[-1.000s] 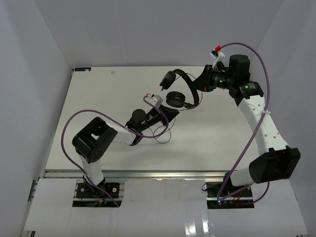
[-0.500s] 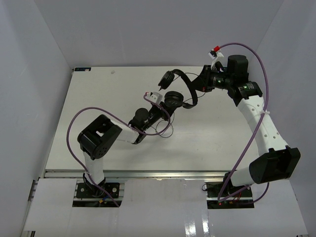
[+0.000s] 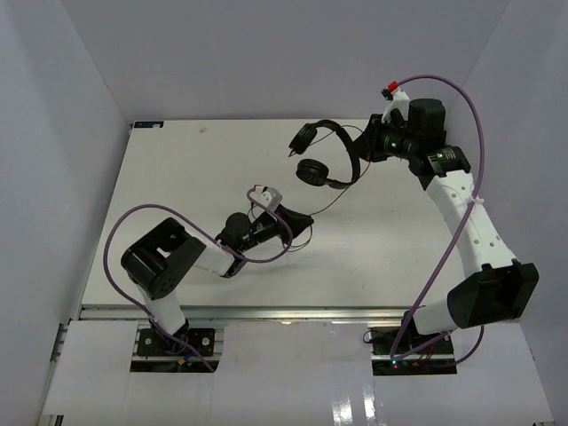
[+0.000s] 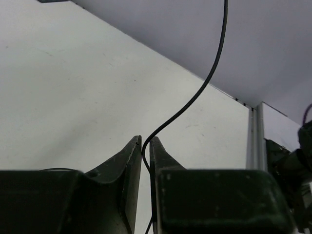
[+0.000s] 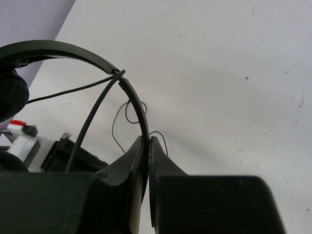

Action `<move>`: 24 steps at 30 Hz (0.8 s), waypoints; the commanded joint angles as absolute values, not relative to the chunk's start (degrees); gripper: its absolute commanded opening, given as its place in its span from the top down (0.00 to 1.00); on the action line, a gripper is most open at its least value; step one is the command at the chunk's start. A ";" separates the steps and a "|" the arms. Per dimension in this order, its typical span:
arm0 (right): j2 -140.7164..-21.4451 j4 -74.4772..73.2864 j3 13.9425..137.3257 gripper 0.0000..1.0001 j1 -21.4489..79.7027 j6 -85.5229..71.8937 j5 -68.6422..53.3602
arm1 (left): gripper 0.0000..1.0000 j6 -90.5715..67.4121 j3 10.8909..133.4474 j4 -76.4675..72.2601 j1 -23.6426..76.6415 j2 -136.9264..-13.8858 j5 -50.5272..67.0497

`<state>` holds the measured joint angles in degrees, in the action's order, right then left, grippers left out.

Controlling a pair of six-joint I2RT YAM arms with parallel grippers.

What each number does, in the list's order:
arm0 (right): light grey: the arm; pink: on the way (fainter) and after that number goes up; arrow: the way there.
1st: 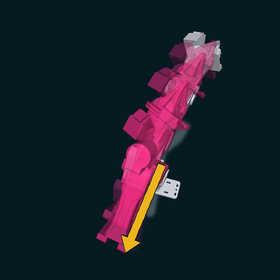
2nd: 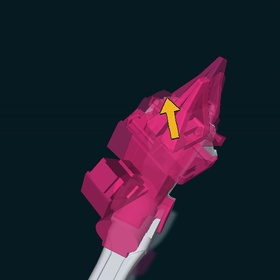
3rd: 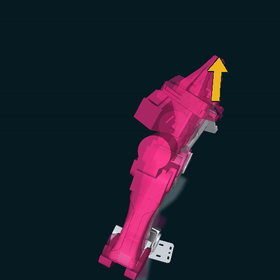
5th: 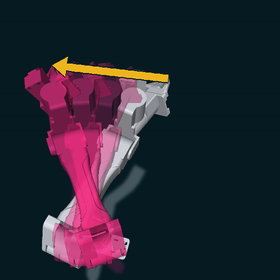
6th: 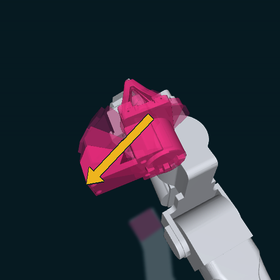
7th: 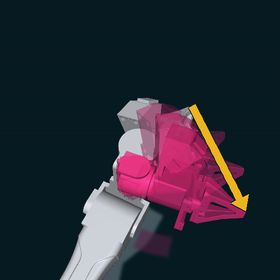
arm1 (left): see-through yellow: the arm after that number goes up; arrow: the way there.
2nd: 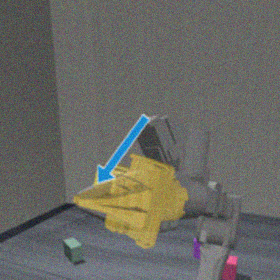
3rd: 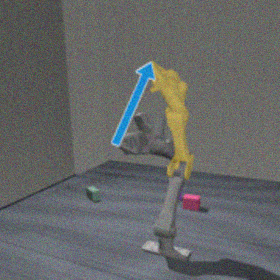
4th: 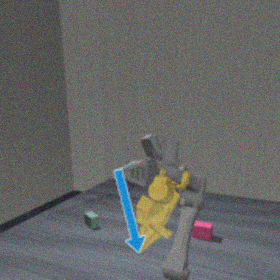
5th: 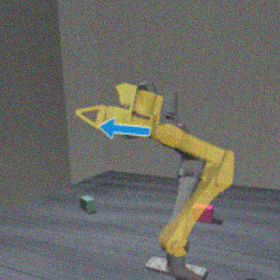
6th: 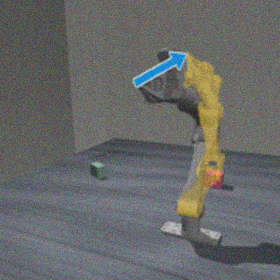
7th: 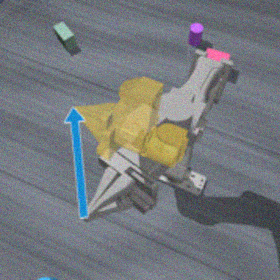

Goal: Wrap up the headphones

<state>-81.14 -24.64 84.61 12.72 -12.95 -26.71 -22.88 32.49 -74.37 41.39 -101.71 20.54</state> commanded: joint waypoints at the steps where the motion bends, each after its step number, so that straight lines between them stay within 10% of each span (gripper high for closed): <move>1: -82.85 -21.14 87.37 0.92 12.30 -12.13 -23.32 | 0.77 -24.43 30.12 -81.13 41.40 -94.61 29.58; 24: -82.50 -23.55 93.05 0.92 12.10 -12.02 -21.87 | 0.85 -23.27 25.20 -88.00 41.31 -95.72 26.47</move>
